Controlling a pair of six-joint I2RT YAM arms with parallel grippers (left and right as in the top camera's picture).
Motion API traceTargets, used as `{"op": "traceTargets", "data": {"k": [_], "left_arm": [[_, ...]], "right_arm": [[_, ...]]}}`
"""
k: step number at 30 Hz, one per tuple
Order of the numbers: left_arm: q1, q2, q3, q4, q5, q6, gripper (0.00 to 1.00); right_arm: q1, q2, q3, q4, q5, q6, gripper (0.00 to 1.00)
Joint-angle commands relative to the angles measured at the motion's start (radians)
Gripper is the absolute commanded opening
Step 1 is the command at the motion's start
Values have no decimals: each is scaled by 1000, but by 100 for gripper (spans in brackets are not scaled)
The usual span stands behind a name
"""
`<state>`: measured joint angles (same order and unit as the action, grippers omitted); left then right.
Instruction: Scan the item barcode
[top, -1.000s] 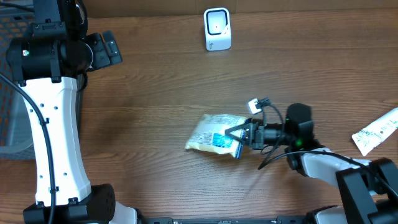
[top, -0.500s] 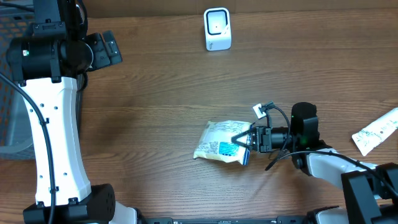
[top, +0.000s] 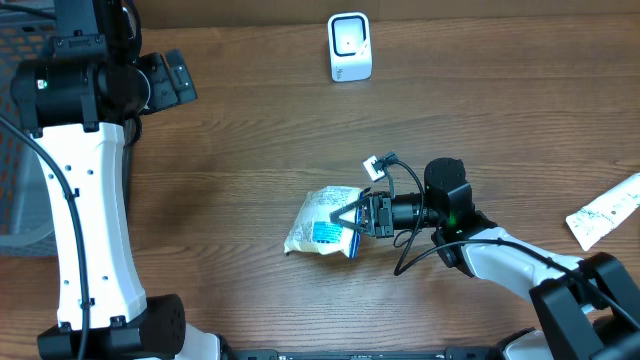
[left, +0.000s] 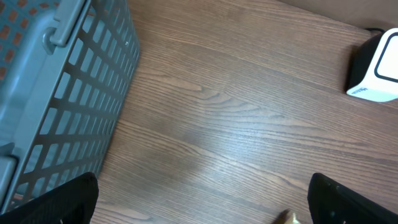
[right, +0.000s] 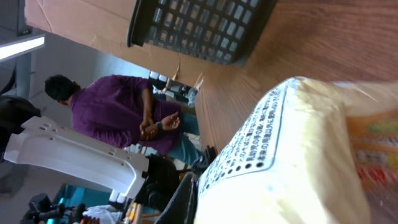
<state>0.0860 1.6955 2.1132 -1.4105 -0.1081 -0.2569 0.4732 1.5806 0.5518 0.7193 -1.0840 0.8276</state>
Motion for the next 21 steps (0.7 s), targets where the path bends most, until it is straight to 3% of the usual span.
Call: {"op": "traceTargets", "data": {"k": [1,4,8,14,15,16,19,21], "left_arm": [[3,32,-3,0,5,-33,100],[3,47,-3,1,5,-39,100],[3,61,-3,1,5,-39,100],[3,64,-3,1,5,-39,100],[3,64,-3,1,4,-39,100],[3,64,-3,2,4,-39,100],[3,64,-3,1,4,-39,100],[3,64,-3,1,4,-38,100]], "right_arm": [[15,-3,25,21,19,6,4],[-21,-3,25,-184,10,-151,4],[-117,-3,25,-584,36,-447,4],[-261,-3,25,-893,188,-623,7],[-272,-3,25,-901,205,-623,18],[-280,-3,25,-900,212,-623,36],[-286,-3,25,-874,212,-622,100],[-283,-3,25,-871,217,-619,100]]}}
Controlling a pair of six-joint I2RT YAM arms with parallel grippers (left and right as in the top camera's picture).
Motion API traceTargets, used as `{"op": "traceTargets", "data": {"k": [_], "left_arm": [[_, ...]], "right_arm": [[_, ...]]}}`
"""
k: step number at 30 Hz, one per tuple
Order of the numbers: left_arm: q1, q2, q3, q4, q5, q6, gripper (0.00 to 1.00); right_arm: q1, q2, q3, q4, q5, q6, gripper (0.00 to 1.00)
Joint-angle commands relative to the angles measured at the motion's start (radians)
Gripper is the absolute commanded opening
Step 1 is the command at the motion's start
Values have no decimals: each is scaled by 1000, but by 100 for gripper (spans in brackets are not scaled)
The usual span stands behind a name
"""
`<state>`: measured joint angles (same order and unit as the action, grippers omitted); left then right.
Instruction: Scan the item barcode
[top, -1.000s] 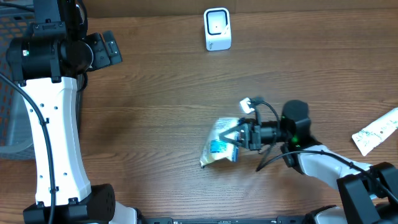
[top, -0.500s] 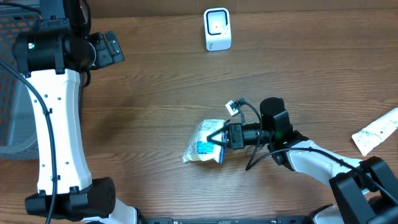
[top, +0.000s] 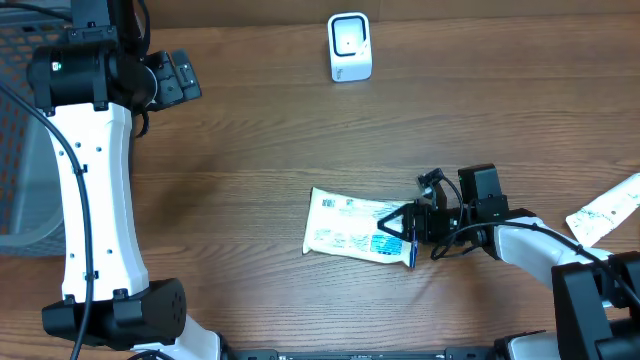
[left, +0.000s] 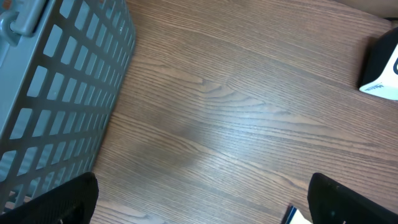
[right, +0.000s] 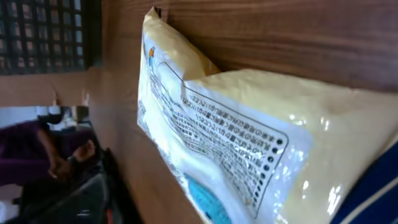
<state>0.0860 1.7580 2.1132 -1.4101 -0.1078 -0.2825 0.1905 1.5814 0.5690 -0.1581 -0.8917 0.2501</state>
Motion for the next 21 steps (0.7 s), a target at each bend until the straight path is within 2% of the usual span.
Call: {"op": "traceTargets", "data": {"k": [1,6,10,16,21], "left_arm": [[3,2,-3,1,0,-13,100],[3,2,-3,1,0,-10,100],[3,2,-3,1,-7,-10,100],[3,2,-3,0,-7,-10,100],[3,2,-3,-8,-7,-10,100]], "right_arm": [[3,-4,7,2,37,-42,100],[5,13,7,22,139,-41,100],[6,92,7,90,126,-37,100],[19,330,16,299,-86,-13,100],[36,481,84,286,-87,11,100]]}}
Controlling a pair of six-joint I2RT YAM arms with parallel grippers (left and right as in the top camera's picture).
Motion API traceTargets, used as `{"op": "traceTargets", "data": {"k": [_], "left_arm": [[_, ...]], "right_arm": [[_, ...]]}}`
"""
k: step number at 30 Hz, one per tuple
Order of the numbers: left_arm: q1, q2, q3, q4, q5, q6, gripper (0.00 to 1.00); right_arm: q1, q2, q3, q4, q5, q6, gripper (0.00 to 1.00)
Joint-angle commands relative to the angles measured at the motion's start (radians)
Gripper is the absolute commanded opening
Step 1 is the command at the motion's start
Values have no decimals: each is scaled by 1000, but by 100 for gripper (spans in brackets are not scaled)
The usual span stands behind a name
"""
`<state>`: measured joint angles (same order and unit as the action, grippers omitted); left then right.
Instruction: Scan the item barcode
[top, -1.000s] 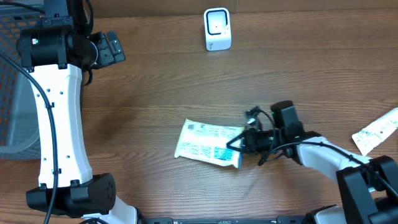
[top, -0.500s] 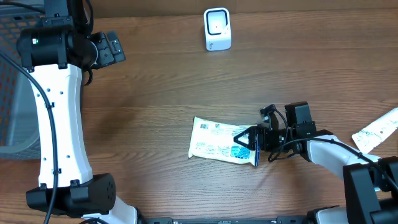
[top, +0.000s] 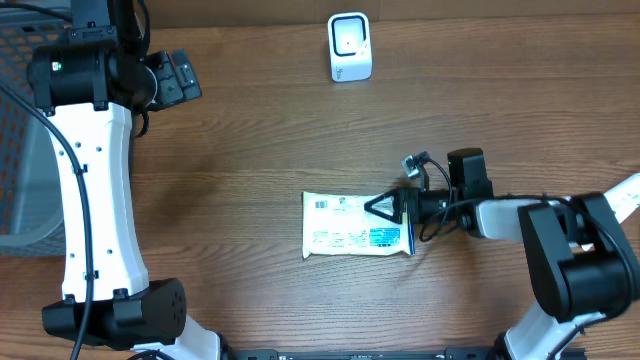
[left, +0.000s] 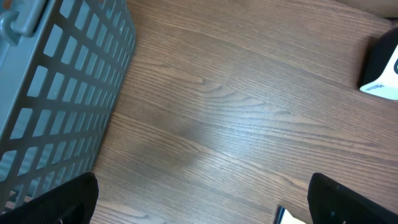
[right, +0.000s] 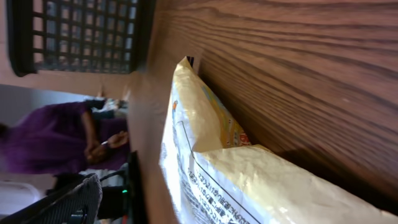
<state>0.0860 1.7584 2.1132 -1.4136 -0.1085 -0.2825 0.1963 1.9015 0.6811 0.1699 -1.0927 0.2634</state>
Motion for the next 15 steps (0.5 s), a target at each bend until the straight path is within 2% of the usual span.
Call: {"op": "traceTargets", "data": {"k": [1,4,5,6,9,10,15], "left_arm": [[3,2,-3,-8,-6,-10,100],[3,2,-3,-13,-6,-10,100],[3,2,-3,-14,-6,-10,100],[3,2,-3,-14,-6,-10,100],[3,2,-3,-16,-6,-10,100],[3,2,-3,-17,-6,-10,100],[3,2,-3,-26,-20,-2,100]], "right_arm": [[34,177,-19,-46,114,-2,99],[45,190,-11,-47,115,-18,70],[52,190,-11,-47,115,-34,56],[58,190,-11,-47,125,-37,48],[83,190,-11,-50,188,-36,9],[92,190,-11,-43,191,-36,4],[92,188,-11,-5,151,-65,4]]}}
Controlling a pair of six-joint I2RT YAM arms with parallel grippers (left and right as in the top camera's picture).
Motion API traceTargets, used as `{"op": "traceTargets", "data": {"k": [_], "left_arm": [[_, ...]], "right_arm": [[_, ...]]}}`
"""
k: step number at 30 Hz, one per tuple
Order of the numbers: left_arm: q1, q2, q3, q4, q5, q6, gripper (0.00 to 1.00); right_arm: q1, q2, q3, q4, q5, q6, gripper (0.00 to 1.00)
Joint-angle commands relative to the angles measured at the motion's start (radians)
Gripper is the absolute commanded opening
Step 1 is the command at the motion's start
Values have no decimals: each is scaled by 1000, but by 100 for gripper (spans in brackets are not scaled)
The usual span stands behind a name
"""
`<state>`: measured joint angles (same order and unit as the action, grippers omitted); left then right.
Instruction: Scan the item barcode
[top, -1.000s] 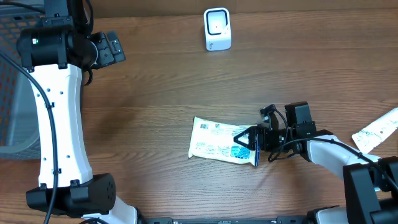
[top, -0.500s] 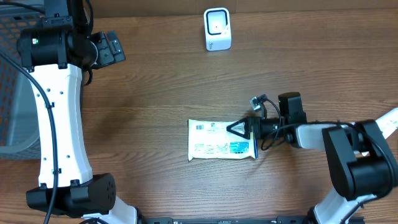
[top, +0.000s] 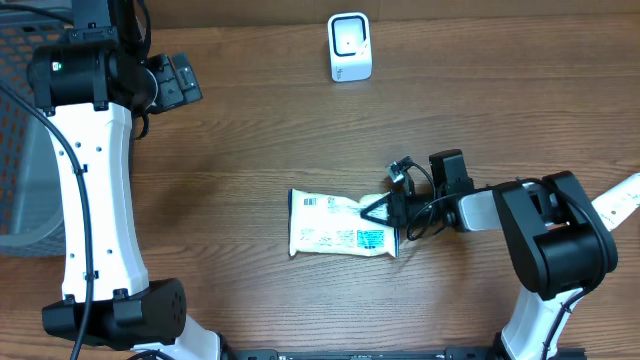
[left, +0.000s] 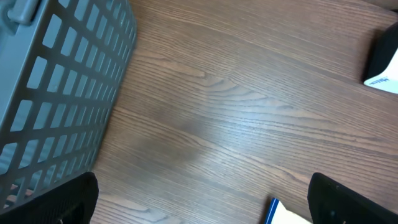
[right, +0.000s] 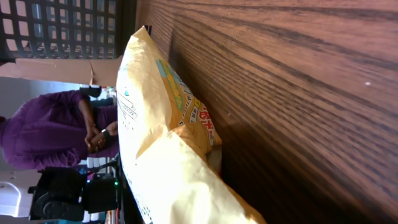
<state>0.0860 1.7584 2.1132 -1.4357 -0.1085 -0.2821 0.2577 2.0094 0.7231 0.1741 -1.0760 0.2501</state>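
Note:
The item is a cream packet (top: 335, 226) with printed text and a blue label, lying flat at the table's middle. My right gripper (top: 378, 210) reaches in low from the right and is shut on the packet's right end. In the right wrist view the packet (right: 163, 140) fills the lower left and hides the fingers. The white scanner (top: 350, 47) stands at the back centre, well apart from the packet. My left gripper (left: 202, 210) hangs open high over the left of the table, where a packet corner (left: 283, 215) and the scanner (left: 384, 64) show at the frame edges.
A grey mesh basket (left: 53, 93) stands at the left edge of the table (top: 250, 150). Another white package (top: 608, 211) lies at the right edge. The tall white left arm (top: 95, 190) stands along the left side. A person in purple (right: 74, 140) is beyond the table.
The packet and my right gripper have both shifted a little to the left on the table. The left arm has barely moved.
At first my right gripper held the packet bunched up and tilted at the table's middle. Then the packet lay flat, text side up, further right, with the gripper on its right end. It has since moved leftward in two steps, still flat.

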Motion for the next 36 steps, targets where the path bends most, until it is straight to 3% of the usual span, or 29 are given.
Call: {"op": "traceTargets", "data": {"k": [1,9,15,25,33,36], "left_arm": [[3,2,-3,-6,-27,-2,100],[3,2,-3,-8,-32,-2,100],[3,2,-3,-8,-29,-3,100],[3,2,-3,-8,-29,-3,100],[3,2,-3,-8,-29,-3,100],[3,2,-3,-8,-29,-3,100]], "right_arm": [[25,79,-53,-2,100,-71,4],[-85,-21,-53,62,-465,-195,4],[-90,-122,-53,153,-494,-85,4],[-88,-324,-53,642,-494,540,4],[-88,-393,-53,1331,-493,1278,4],[-88,-393,-53,1404,-493,1416,4]]}}
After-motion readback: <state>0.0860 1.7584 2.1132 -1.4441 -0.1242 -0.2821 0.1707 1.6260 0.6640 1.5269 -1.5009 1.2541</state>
